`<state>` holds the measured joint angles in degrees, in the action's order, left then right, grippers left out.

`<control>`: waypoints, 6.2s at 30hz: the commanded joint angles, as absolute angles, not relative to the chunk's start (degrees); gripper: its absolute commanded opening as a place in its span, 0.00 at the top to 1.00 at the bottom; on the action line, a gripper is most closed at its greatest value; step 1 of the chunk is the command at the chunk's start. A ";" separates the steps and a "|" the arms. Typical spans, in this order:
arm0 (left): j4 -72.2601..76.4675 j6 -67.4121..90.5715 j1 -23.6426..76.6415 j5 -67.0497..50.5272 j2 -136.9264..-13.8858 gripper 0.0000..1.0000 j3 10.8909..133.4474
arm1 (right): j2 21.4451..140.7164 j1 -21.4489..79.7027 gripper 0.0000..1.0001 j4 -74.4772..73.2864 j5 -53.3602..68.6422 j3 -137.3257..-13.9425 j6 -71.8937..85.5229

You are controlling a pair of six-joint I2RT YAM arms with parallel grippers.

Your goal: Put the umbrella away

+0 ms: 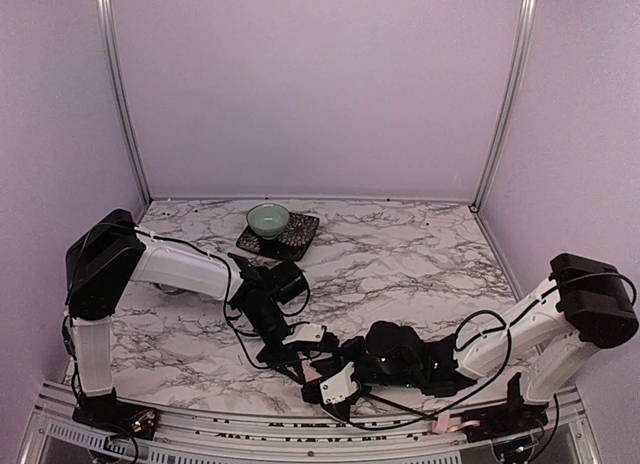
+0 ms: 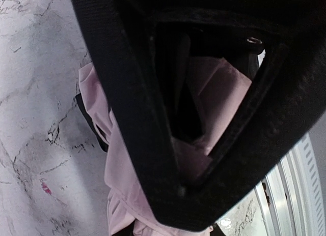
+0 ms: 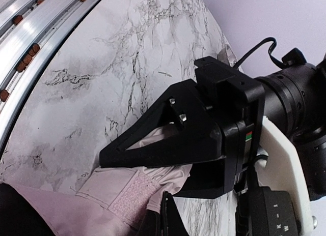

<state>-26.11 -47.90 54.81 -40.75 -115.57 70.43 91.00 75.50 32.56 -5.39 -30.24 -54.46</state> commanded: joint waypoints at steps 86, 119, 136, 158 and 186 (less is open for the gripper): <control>-25.67 -44.59 58.38 -11.95 -119.43 1.00 64.02 | 79.04 51.06 1.00 2.70 36.91 -37.78 23.69; -27.87 -39.63 56.95 -15.18 -121.72 1.00 67.07 | 73.48 62.79 0.42 16.84 11.80 -22.16 14.91; -28.12 -33.47 55.39 -22.82 -116.59 0.65 66.66 | 91.35 80.22 0.87 9.76 -11.83 -29.70 -0.62; -11.72 -38.08 54.38 -15.69 -96.43 0.33 48.44 | 101.09 79.37 0.99 3.65 -11.49 -38.12 -3.61; 1.00 -44.11 54.27 -20.50 -97.20 0.41 44.59 | 99.05 75.30 1.00 3.10 -9.34 -37.97 -1.83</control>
<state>-2.94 -44.07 54.08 -17.50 -96.66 46.63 96.44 75.88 14.90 -11.60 -40.05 -3.44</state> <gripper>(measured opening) 0.773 0.093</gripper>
